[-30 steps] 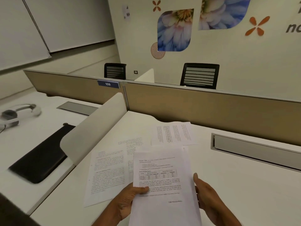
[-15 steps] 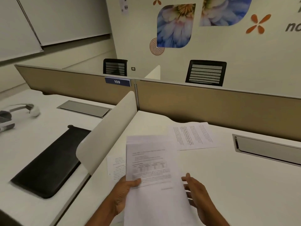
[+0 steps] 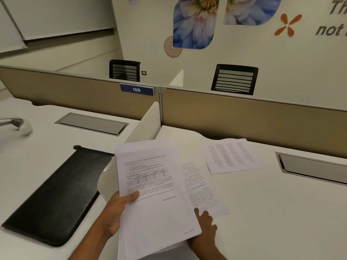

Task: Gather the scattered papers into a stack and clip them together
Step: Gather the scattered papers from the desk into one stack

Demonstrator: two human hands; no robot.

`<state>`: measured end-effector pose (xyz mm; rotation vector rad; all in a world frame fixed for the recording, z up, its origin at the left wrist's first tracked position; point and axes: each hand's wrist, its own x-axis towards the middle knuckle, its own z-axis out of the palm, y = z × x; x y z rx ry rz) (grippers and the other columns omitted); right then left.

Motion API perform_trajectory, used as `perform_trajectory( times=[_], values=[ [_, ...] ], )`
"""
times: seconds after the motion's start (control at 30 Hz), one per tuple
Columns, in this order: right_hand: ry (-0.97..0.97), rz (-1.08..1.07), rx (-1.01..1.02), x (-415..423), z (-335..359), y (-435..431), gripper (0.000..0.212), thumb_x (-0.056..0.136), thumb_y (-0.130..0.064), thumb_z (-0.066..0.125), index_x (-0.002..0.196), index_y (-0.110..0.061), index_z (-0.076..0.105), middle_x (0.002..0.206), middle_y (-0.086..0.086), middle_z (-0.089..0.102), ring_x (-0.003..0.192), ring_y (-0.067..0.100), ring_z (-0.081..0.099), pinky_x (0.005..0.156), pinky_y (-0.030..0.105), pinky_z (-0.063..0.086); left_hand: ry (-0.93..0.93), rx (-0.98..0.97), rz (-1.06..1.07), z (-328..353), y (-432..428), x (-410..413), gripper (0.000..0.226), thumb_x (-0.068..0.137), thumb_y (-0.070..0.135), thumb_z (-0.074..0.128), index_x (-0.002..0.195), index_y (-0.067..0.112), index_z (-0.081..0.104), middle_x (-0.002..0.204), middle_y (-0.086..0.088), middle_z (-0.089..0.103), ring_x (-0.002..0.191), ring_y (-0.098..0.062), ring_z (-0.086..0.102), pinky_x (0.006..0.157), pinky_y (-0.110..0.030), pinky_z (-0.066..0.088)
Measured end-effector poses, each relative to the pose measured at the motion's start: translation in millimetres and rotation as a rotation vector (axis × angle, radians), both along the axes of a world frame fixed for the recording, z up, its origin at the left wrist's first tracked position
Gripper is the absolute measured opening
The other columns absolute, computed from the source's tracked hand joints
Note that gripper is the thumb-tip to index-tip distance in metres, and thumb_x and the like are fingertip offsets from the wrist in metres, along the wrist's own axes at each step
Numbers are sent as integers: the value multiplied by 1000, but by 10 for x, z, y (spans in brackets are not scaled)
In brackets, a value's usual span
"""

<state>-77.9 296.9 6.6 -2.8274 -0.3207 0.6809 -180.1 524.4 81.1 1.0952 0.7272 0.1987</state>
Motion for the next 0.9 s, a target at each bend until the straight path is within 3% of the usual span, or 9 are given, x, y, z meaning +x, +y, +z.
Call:
perform_trajectory(
  times=[0.2,0.37,0.47,0.57,0.7,0.8,0.9],
  values=[
    [43,-61,88,42,27,-28,50,89,-51,52,129,-24,40,130,4,54,124,23,53,102,40,46,-1,-45,15,74,-84,-18,33,89,0,65,117,17,69,113,-11,78,110,-39,68,107,-59,46],
    [60,-33,156,88,9,-110,34,94,-40,53,121,-20,45,126,5,53,118,22,54,94,33,51,19,-182,42,8,-126,-149,42,87,-3,65,126,13,67,123,-17,74,119,-44,63,111,-62,41],
    [88,0,257,59,-14,-130,18,91,-39,55,97,-25,45,103,-4,61,96,17,63,80,28,50,38,-280,38,-97,-139,-257,48,86,-3,65,132,12,64,129,-19,70,125,-46,60,113,-64,37],
    [139,-41,402,93,-80,-234,14,90,-22,55,79,-29,51,81,-12,63,76,13,62,69,26,52,36,-333,42,-193,-153,-338,53,85,-4,64,136,12,61,133,-20,67,128,-45,58,115,-63,35],
    [215,-206,726,204,-93,-535,21,92,-5,60,88,-21,73,87,0,79,71,11,72,59,21,55,22,-371,30,-249,-220,-378,45,89,-6,59,129,11,66,129,-22,69,127,-46,57,116,-64,33],
    [368,-387,946,249,-1,-755,25,94,4,61,96,-17,75,84,2,82,68,13,77,59,24,59,48,-395,27,-317,-278,-354,45,90,-6,58,132,10,64,132,-23,67,129,-47,56,116,-65,32],
    [495,-442,1068,269,81,-909,22,94,7,63,104,-9,74,93,16,81,70,22,77,59,30,61,49,-411,4,-351,-339,-282,43,91,-4,58,131,8,65,132,-24,66,130,-48,55,116,-65,31]
  ],
)
